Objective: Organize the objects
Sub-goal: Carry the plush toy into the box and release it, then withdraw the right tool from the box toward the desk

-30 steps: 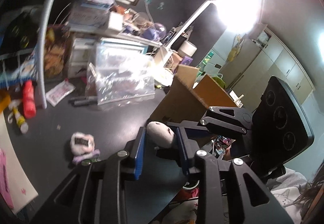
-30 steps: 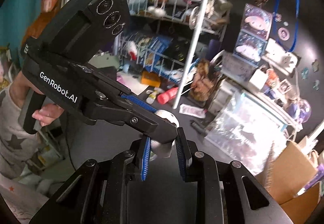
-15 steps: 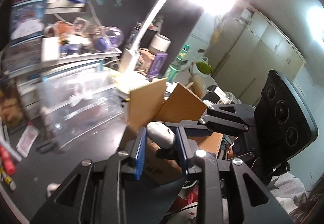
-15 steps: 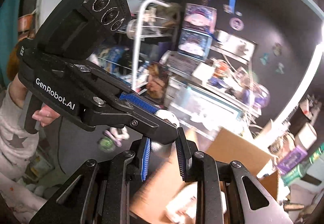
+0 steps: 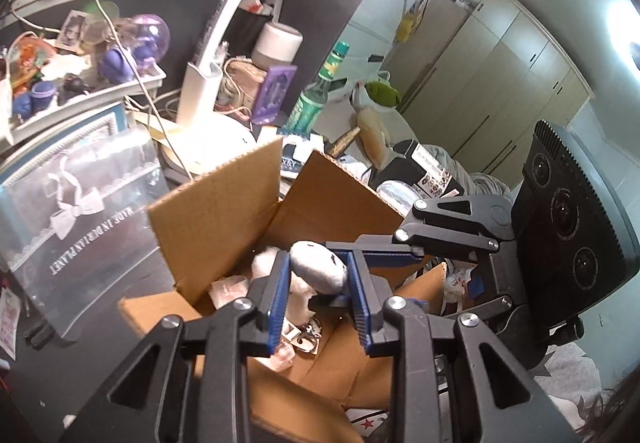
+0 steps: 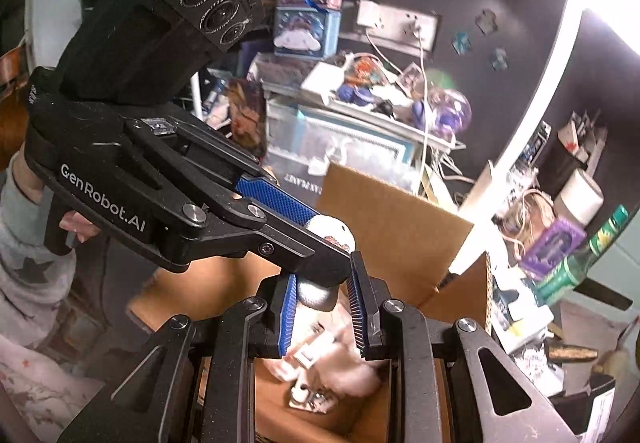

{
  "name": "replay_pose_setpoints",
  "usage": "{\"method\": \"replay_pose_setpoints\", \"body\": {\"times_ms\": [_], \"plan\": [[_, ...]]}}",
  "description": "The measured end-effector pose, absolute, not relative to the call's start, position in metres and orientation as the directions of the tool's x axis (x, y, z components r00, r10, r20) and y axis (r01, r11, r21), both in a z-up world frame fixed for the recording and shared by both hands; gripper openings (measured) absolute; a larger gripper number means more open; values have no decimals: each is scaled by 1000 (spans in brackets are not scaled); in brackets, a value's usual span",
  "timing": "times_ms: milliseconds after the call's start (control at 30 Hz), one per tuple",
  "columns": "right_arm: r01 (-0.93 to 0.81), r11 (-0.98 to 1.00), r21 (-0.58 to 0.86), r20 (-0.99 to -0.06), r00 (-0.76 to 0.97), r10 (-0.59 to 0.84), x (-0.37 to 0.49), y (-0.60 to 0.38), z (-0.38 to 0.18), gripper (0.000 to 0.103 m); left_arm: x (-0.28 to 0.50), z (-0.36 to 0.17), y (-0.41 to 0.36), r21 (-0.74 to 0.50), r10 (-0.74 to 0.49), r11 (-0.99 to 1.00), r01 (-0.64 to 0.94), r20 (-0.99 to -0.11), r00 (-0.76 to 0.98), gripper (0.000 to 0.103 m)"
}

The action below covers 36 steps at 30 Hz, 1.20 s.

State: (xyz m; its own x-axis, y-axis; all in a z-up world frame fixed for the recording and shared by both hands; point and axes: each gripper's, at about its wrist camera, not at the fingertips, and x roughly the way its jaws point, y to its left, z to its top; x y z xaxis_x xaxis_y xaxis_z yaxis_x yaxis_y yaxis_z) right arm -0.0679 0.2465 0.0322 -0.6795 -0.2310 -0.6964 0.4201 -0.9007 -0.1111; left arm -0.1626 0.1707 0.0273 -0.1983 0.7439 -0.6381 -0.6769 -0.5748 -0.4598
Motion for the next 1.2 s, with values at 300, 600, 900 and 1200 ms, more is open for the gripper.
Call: {"method": "replay_pose_setpoints", "body": {"times_ms": [300,600,900,1200], "plan": [[404,-907,-115,-722,-662,-203,-70,255,25,36,-166,26,171,-446,731,-591,-672,-649,-212,56],[423,-898,-124,-697,-681,-224,-63,243,33,36,-146,45,145,-402,730,-607,-686,-623,-281,70],[543,-833,-110,-612,-697,-374,-40,182,53,36,-97,71,57,-324,672,-717,-617,-557,-489,83],[730,-683,11,-633,-524,-570,-34,100,25,36,-58,19,-46,-315,501,-866,-389,-564,-657,93]]}}
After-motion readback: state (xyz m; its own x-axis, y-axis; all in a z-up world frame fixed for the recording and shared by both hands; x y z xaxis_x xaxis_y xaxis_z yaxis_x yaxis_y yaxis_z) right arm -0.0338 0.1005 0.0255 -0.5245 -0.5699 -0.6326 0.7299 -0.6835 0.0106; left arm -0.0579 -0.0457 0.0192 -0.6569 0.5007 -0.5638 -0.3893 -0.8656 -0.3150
